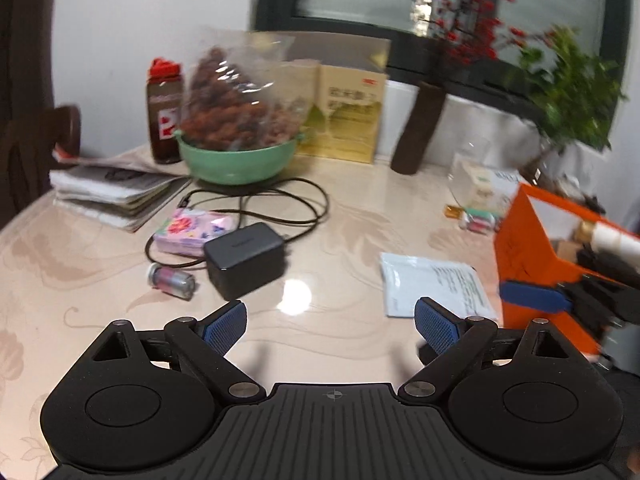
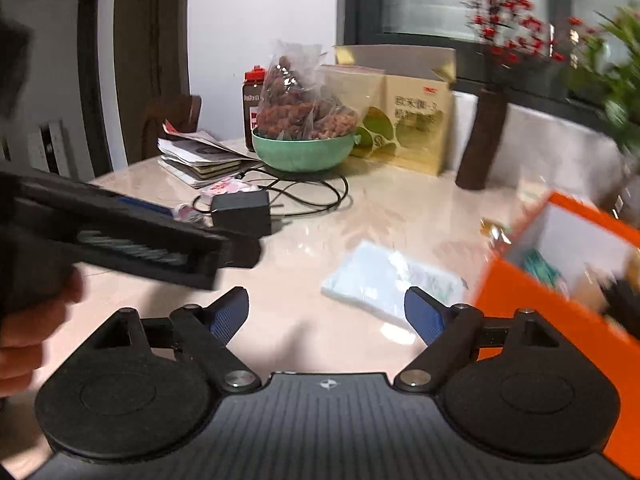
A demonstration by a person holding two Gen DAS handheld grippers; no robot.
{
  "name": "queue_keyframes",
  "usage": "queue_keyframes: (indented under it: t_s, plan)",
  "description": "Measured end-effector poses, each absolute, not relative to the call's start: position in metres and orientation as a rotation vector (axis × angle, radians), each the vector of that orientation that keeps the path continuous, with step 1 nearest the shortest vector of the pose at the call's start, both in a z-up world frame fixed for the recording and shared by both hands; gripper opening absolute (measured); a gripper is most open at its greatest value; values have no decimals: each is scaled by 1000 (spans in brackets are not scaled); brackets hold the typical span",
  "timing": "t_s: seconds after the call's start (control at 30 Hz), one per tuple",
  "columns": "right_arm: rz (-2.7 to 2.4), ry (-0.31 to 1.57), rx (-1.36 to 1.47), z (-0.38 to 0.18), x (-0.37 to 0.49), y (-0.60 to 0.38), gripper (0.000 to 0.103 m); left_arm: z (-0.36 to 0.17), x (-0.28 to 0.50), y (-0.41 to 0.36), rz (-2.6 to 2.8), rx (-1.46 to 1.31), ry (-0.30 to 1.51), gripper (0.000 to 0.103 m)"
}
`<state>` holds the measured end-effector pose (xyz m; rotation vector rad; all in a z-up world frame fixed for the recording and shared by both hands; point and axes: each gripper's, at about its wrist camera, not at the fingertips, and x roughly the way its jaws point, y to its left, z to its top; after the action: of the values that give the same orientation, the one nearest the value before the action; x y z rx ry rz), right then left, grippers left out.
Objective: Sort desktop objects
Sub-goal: 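Move the open left gripper back to the white sachet on the table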
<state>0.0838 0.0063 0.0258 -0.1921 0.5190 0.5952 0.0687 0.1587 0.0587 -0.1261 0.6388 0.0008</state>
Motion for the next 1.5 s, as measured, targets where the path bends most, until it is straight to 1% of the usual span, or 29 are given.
queue_keyframes:
  t_s: [0.1, 0.13, 0.27, 0.3, 0.43, 0.57, 0.6, 0.67, 0.73, 0.83, 0.97, 1.13, 1.2, 1.23, 1.37, 1.5]
  plan:
    - [609, 575, -244, 16, 119, 24, 87, 58, 70, 168, 38, -126, 624, 97]
    - [598, 600, -264, 11, 127, 30, 89, 58, 69, 170, 44, -127, 620, 97]
    - [559, 673, -317, -8, 148, 38, 88, 59, 67, 171, 54, -133, 608, 97]
    - [578, 700, -265, -9, 149, 33, 89, 59, 66, 170, 53, -133, 607, 97]
    - [675, 790, -227, -5, 131, 23, 96, 56, 65, 168, 46, -138, 616, 97]
    - [834, 843, -187, 1, 91, 0, 96, 54, 63, 166, 35, -147, 621, 97]
    - [870, 847, -192, 2, 81, -4, 96, 54, 63, 165, 33, -153, 622, 97]
    - [849, 831, -198, 3, 67, -12, 90, 55, 62, 163, 19, -153, 624, 97]
    - [826, 788, -180, 7, 62, -20, 87, 55, 61, 160, 13, -148, 620, 97]
    - [719, 657, -183, 15, 67, -18, 88, 56, 60, 156, 16, -154, 607, 97]
    - [652, 583, -230, 20, 96, 14, 89, 63, 54, 163, 35, -187, 555, 97]
    - [495, 630, -184, 5, 154, 38, 89, 73, 47, 183, 76, -261, 495, 98]
    - [468, 697, -151, -3, 171, 32, 89, 73, 48, 188, 80, -278, 498, 98]
    - [465, 726, -136, -7, 176, 29, 91, 73, 48, 188, 86, -279, 500, 98]
    - [550, 776, -87, -4, 164, 13, 92, 72, 47, 188, 76, -280, 507, 98]
    - [752, 865, -97, 4, 121, 4, 94, 68, 48, 182, 66, -249, 527, 98]
